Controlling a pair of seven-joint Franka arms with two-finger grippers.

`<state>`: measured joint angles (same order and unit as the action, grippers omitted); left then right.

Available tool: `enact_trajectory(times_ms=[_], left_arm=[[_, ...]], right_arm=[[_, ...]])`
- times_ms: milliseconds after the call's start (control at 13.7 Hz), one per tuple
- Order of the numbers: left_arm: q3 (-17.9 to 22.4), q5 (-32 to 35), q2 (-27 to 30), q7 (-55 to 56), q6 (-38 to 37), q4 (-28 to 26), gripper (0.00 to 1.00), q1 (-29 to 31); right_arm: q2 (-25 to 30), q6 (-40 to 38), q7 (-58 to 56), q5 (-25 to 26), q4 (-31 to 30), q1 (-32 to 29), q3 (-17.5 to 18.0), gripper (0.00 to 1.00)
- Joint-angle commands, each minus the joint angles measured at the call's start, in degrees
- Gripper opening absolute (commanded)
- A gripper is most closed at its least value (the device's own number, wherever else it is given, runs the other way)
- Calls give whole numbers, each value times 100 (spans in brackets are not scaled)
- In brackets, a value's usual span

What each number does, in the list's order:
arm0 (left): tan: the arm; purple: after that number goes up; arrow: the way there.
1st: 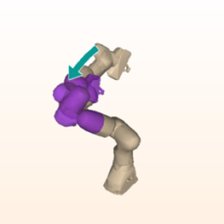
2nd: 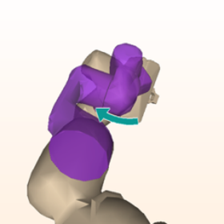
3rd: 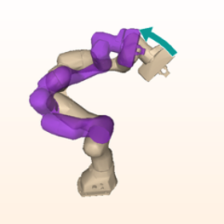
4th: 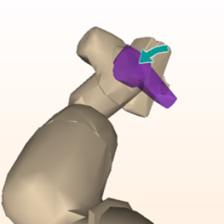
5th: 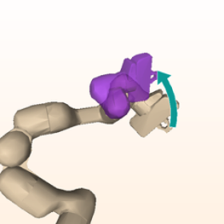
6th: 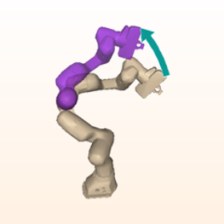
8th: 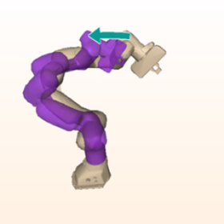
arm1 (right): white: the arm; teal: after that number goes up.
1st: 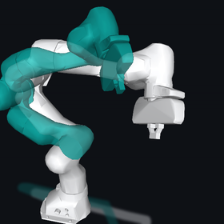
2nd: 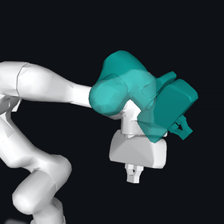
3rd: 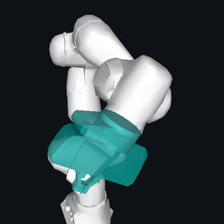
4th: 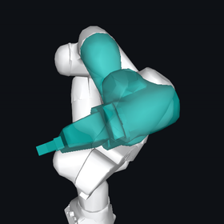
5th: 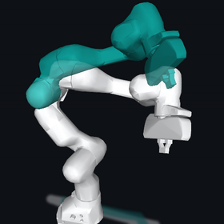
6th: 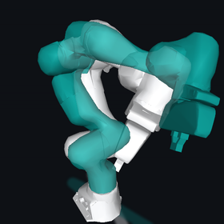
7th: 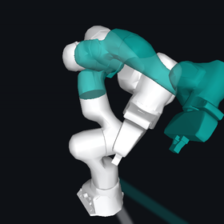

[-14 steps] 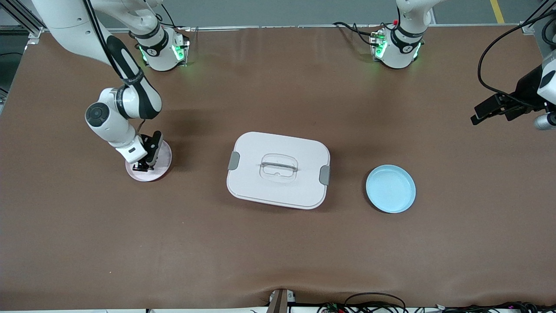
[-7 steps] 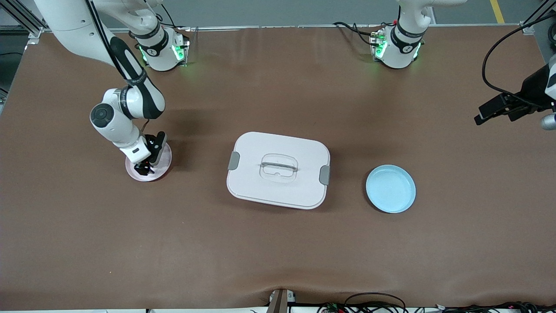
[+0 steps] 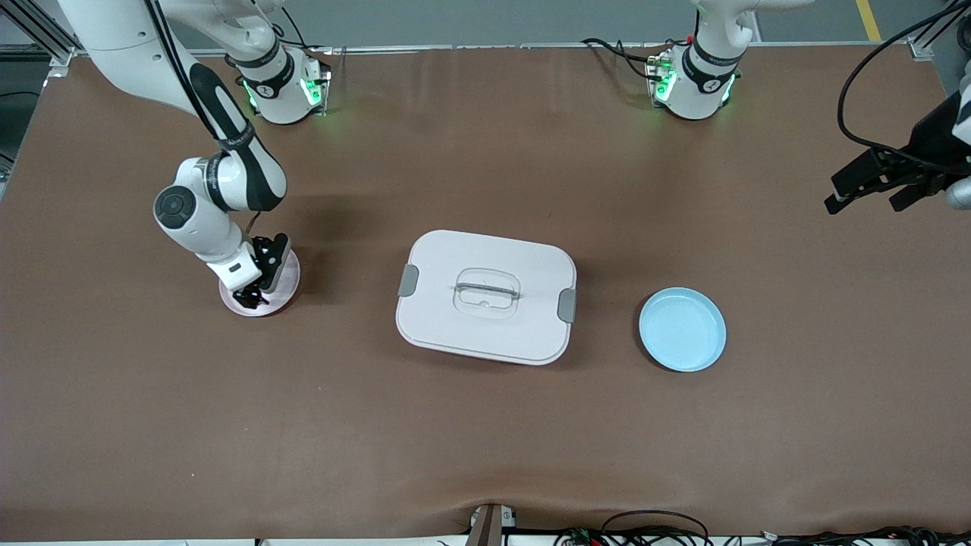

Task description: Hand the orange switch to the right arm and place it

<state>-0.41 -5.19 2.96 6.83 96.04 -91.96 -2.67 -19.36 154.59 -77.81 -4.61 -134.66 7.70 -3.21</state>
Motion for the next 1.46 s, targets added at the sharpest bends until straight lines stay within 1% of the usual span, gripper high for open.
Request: enact_trajectory(times_ms=[0,73,220,439,732,805,951,1098,1390], left_arm=[[-109,141,151,11,-234,65,100,100],[-109,150,222,-32,-400,30,100,109],[-109,307,363,-85,-507,-119,100,109],[-284,519,443,-94,-534,-155,100,100],[-337,589,443,-200,-543,-225,100,83],[-346,589,434,-200,-543,-234,100,83],[-355,589,417,-200,-543,-199,100,100],[-346,589,346,-182,-534,-182,100,100],[-320,546,276,-208,-534,-164,100,118]], right_arm=[[292,-1041,196,4,448,65,-4,100],[354,-1524,292,4,685,65,-4,100],[416,-2648,765,13,1246,65,-4,100],[425,-3977,1477,83,2047,74,-21,100],[451,-5032,2075,145,2716,13,-65,100],[477,-5314,2390,145,2865,4,-83,100],[749,-5658,3154,145,3024,4,-214,100],[820,-6123,3753,145,3322,-23,-320,100],[759,-7038,3975,153,4078,-277,-355,100]])
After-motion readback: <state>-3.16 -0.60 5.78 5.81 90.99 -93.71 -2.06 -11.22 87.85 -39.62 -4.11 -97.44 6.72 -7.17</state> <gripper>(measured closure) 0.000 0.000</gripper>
